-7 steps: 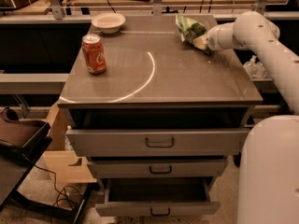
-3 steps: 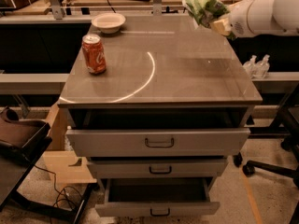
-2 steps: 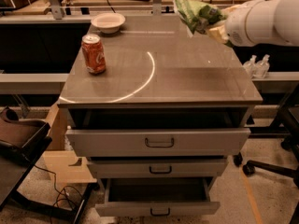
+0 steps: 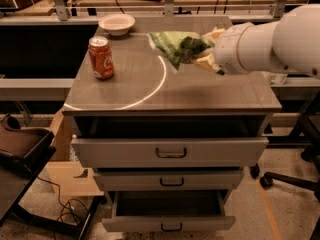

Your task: Move green jalapeno chip bag near coke can

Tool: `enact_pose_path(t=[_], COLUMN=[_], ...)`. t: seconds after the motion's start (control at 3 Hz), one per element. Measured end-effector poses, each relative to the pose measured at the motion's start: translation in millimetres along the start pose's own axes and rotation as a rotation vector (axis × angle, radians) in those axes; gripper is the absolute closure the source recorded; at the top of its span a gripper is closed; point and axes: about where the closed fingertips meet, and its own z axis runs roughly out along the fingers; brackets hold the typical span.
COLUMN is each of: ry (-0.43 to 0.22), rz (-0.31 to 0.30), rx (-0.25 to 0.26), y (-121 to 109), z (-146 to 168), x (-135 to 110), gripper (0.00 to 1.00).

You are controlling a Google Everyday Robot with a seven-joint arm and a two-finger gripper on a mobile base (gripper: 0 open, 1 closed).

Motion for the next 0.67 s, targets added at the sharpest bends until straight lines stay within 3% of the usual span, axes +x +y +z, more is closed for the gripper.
enact_pose_path(t=[0.33, 0.67], ry=[-0.084, -0.130], rz=[-0.068, -0.098], rx=[-0.140, -0.196], y=[41.5, 55.8], z=[27.7, 46.3], x=[-22.4, -33.1], gripper=[1.00, 1.00])
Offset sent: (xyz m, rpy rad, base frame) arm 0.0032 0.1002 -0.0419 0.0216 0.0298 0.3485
